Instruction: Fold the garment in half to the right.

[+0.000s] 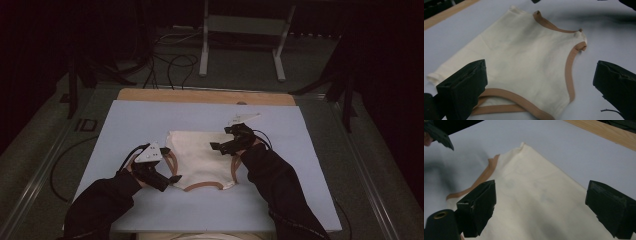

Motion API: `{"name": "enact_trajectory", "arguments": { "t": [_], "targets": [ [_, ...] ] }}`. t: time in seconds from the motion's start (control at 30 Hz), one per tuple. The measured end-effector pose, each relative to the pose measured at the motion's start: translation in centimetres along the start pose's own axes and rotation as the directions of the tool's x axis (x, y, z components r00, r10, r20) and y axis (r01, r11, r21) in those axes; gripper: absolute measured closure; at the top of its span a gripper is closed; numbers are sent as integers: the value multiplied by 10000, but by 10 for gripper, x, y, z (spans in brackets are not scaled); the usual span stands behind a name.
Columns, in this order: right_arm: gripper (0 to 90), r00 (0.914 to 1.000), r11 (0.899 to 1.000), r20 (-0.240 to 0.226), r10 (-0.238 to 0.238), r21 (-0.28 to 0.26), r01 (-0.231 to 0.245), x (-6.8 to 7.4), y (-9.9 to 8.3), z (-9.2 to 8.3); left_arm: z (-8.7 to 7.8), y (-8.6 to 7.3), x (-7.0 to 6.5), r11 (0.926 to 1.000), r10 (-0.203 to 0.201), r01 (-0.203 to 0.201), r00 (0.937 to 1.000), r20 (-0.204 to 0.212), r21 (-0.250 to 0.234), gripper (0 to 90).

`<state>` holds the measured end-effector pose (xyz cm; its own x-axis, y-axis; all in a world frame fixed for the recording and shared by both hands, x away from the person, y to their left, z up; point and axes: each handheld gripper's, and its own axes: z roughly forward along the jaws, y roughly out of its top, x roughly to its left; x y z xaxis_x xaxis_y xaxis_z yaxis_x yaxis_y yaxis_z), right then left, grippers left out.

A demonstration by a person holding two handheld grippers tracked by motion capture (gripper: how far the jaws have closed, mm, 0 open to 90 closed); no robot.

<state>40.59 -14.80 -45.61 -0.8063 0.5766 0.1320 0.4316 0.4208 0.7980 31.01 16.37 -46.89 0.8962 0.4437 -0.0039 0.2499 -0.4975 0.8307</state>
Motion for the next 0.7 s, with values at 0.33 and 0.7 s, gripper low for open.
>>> {"name": "enact_trajectory", "arguments": {
  "t": [0.33, 0.7],
  "targets": [
    [97, 9986, 9993, -408, -344, 141, 350, 15, 23, 20, 10, -13, -12, 9978, 495, -529, 9952, 839, 387, 3],
    [97, 9961, 9984, -806, -357, 401, 390, 24, 31, 47, 25, -25, -10, 9852, 955, -1072, 9913, 909, 1341, 4]
  ]
}}
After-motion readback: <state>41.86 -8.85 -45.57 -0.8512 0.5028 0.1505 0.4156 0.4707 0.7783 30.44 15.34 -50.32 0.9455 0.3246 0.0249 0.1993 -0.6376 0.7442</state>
